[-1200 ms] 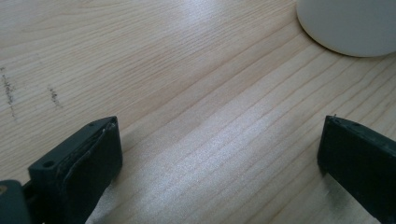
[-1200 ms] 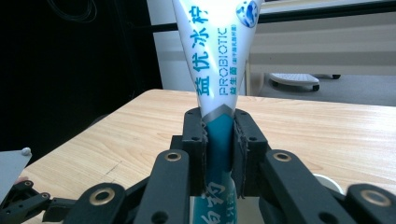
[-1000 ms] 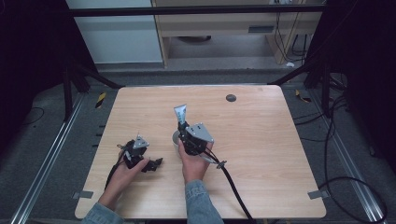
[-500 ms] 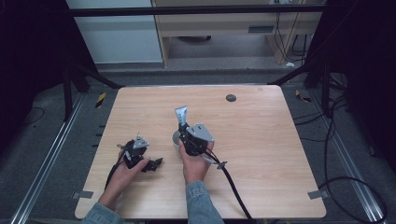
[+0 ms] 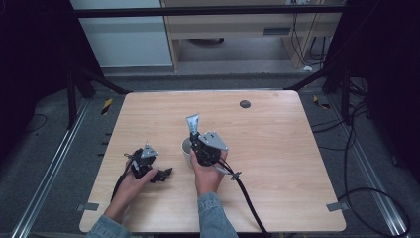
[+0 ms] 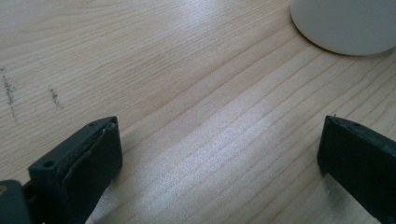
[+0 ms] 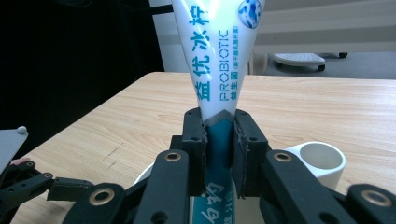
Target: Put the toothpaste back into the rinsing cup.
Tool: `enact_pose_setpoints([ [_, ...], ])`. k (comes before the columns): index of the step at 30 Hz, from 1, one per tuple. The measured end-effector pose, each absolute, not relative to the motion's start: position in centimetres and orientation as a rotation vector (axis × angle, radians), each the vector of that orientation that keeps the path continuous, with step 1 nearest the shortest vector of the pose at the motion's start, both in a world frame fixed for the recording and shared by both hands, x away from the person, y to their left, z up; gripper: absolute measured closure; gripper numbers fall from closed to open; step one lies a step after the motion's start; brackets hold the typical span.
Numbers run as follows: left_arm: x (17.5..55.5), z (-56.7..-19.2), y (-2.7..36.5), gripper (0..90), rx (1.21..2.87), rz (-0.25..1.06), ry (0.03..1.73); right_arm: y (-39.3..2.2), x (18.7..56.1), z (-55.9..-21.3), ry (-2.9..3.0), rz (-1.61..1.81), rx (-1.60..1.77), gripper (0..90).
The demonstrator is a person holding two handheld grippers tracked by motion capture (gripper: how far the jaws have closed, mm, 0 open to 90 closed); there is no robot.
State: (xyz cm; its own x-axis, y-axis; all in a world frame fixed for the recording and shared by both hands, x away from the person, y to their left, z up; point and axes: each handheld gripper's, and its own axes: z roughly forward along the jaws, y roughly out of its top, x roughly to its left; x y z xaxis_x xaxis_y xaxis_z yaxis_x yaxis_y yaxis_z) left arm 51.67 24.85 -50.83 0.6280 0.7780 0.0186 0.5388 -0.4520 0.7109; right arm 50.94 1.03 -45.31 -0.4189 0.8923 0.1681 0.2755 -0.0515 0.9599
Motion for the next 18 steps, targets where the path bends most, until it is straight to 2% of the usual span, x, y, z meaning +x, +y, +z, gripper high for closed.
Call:
enact_pose_setpoints([
  [18, 51.67, -50.83, 24.85, 0.0, 2.167, 0.452, 1.025, 0.25, 51.27, -45.30, 1.696, 1.525, 1.286, 73.8],
])
